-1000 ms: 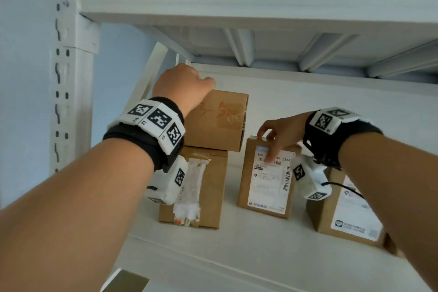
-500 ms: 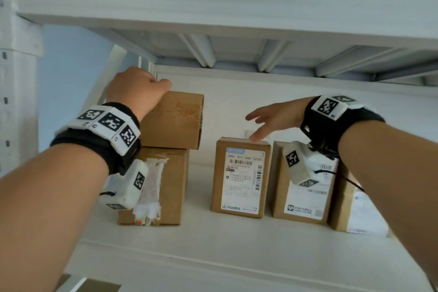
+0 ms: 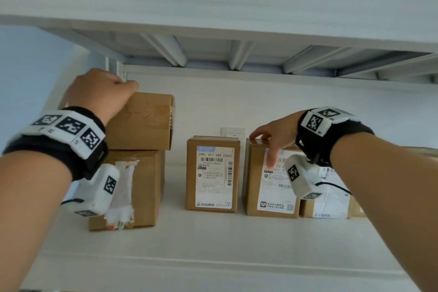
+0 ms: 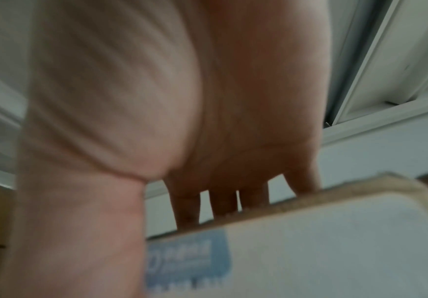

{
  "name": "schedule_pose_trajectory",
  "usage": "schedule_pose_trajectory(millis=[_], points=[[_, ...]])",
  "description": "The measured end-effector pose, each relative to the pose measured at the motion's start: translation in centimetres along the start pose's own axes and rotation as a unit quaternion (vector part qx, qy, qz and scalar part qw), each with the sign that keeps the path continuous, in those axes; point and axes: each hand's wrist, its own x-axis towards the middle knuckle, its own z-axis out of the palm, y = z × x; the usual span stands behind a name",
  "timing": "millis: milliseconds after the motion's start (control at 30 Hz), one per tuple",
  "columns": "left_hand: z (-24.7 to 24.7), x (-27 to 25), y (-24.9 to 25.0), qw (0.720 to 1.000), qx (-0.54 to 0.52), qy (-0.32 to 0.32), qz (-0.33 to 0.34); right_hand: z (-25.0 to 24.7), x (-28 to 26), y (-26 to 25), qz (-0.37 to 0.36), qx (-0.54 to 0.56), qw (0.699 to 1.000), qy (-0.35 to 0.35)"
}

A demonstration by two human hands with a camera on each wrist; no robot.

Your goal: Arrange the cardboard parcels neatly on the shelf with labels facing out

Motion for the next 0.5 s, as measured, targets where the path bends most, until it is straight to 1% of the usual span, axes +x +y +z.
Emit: schedule_pose_trajectory(millis=[67, 133, 233, 300, 367, 400, 467, 500], points=[[0.0, -0.2, 0.3, 1.000, -0.010, -0.004, -0.004, -0.2, -0.6, -0.1, -0.002, 0.012, 1.000, -0.015], [-0.1, -0.2, 0.5, 1.000, -0.007, -0.013, -0.004, -0.8, -1.4, -0.9, -0.027, 0.030, 0.999, 0.000], [-0.5, 0.0, 0.8, 0.999, -0.010, -0.036, -0.023, -2.1, -2.8, -3.0, -0.100, 0.070, 0.990, 0.068], [-0.7, 0.1, 0.8, 0.998, -0.021, -0.045, -0.035, -2.9, -3.1, -4.9, -0.156, 0.114, 0.974, 0.121], [-1.2, 0.0, 1.0, 0.996, -0.040, -0.051, -0.065, -3.5, -3.1, -6.9, -0.205, 0.155, 0.952, 0.167], [-1.5, -0.1, 0.9, 0.992, -0.061, -0.054, -0.092, -3.5, -3.0, -7.9, -0.224, 0.175, 0.941, 0.182], [-1.9, -0.3, 0.3, 0.980, -0.116, -0.054, -0.151, -3.2, -2.9, -10.1, -0.253, 0.210, 0.923, 0.200], [-2.1, -0.4, -0.2, 0.973, -0.142, -0.064, -0.173, -2.9, -2.8, -11.1, -0.262, 0.228, 0.915, 0.204]])
